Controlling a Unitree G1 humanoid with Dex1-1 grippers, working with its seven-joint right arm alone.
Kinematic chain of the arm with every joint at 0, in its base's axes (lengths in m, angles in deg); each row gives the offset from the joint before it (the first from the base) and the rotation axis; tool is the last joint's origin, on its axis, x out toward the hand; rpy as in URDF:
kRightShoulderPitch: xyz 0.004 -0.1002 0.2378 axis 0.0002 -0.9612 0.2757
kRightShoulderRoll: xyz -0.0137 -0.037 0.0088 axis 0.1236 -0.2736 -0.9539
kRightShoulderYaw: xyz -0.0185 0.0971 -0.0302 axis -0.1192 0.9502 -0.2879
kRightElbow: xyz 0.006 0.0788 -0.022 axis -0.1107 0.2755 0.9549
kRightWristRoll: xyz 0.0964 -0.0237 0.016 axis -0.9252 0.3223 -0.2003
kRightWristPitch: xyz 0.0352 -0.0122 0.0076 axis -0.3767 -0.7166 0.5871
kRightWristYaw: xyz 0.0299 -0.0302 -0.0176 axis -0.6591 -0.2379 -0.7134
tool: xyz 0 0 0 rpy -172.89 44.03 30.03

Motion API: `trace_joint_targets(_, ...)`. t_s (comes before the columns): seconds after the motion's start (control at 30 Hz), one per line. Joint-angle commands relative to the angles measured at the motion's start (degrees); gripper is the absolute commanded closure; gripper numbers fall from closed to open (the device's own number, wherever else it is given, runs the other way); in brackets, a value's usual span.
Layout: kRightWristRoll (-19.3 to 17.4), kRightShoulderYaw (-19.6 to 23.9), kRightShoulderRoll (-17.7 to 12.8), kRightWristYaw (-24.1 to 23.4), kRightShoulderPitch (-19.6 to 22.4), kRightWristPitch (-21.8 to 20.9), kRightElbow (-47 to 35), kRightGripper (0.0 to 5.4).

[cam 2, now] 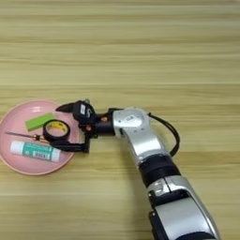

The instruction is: Move the objects on the table

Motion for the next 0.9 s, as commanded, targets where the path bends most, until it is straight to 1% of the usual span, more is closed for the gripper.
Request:
trace_joint_targets(0.03,-2.7,2.3,-0.5,-1.6,5.3,-0.3,-3.6,0.03)
trace_joint_targets(0.23,-5.6,3.7,-0.2,-1.1,5.0,1.4,-7.0,0.03)
trace_joint_targets(0.37,-8.4,4.6,-0.1,-0.4,4.5,3.6,-10.2,0.03)
trace_joint_targets(0.47,-9.6,4.7,-0.3,-0.4,3.8,4.6,-12.7,0.03)
trace_joint_targets(0.63,-11.6,4.6,-0.9,0.3,1.7,6.5,-18.9,0.03)
trace_joint_targets(0.9,-13.5,4.4,-1.6,0.4,-0.8,9.3,-26.3,0.03)
